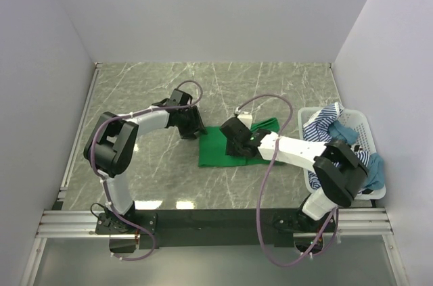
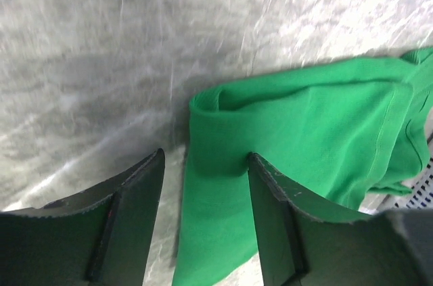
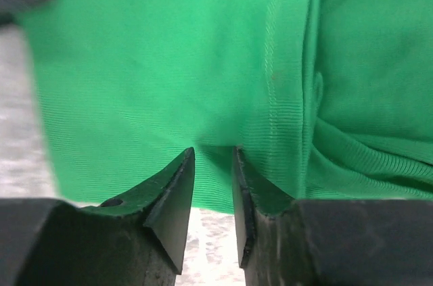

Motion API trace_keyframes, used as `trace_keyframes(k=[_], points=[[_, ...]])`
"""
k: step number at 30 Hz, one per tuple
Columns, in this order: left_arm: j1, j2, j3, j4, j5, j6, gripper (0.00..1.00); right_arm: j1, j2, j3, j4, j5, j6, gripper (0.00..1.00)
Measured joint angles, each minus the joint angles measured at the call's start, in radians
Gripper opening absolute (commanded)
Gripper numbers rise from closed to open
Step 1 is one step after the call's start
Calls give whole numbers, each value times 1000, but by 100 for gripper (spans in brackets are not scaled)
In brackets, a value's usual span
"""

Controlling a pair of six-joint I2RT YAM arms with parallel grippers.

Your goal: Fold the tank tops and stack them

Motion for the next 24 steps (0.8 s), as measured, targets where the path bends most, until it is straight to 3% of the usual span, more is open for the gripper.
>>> trace_keyframes(k=[8, 9, 12, 19, 24], points=[[1, 39, 37, 4, -18, 3, 41, -23, 23, -107, 86, -56, 23, 36], [1, 45, 39, 8, -16, 3, 34, -24, 22, -110, 93, -60, 25, 37], [2, 56, 45, 12, -19, 4, 27, -26, 21, -111, 102, -65, 25, 40], [3, 61, 55, 11, -24, 10, 27, -4, 0, -85, 57, -47, 10, 47], [3, 61, 55, 11, -24, 20, 28, 129, 14, 85, -35, 24, -13, 47]])
